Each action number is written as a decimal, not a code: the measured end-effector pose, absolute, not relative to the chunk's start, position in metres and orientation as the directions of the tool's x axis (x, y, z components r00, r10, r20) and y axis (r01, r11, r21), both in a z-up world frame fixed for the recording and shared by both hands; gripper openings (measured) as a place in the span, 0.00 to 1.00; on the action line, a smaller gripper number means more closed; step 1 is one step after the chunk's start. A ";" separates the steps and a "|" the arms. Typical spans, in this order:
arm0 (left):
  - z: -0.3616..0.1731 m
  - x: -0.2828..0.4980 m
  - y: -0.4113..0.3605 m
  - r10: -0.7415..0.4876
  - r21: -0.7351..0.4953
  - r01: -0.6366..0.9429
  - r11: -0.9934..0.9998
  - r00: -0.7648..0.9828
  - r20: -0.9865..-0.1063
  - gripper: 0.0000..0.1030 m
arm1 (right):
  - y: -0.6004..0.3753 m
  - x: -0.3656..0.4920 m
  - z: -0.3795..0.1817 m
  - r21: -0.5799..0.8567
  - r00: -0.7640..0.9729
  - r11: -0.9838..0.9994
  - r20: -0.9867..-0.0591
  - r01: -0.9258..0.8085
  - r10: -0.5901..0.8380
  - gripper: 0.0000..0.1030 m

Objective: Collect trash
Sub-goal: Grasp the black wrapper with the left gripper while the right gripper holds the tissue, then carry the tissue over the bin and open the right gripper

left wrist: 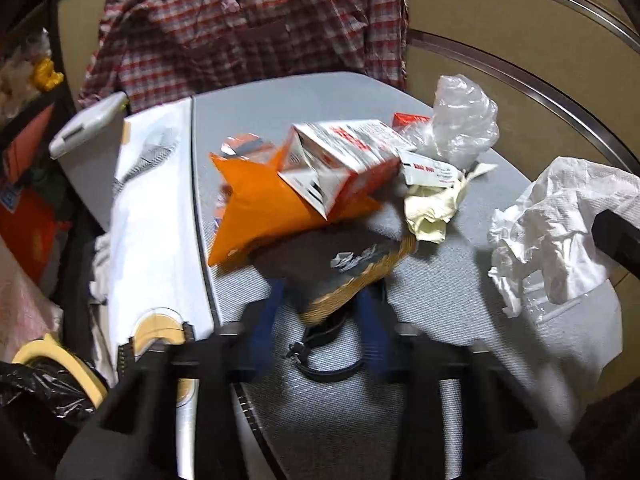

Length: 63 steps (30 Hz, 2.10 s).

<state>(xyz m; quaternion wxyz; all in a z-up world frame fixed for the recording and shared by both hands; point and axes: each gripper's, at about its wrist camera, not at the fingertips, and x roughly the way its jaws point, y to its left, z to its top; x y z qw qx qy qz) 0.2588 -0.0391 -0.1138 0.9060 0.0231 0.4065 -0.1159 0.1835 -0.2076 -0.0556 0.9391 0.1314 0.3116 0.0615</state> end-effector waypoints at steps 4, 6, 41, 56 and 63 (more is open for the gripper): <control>-0.107 0.255 -0.034 -0.229 -0.079 0.248 0.965 0.661 -0.714 0.02 | -0.204 0.183 -0.054 0.273 0.803 0.961 -0.563 -0.042 0.195 0.01; -0.102 0.253 -0.031 -0.238 -0.092 0.245 0.965 0.675 -0.699 0.02 | -0.203 0.183 -0.053 0.269 0.805 0.962 -0.560 -0.048 0.197 0.01; 0.011 0.142 0.086 0.039 -0.037 -0.071 0.997 0.836 -0.547 0.02 | -0.105 0.151 -0.005 0.292 0.783 0.896 -0.443 -0.334 0.437 0.01; 0.033 0.067 0.183 0.235 -0.042 -0.300 0.953 0.822 -0.519 0.02 | 0.025 0.118 0.002 0.262 0.615 0.747 -0.437 -0.611 0.656 0.01; 0.029 0.059 0.213 0.284 -0.046 -0.359 0.932 0.805 -0.521 0.02 | 0.065 0.113 -0.010 0.248 0.544 0.694 -0.468 -0.676 0.696 0.01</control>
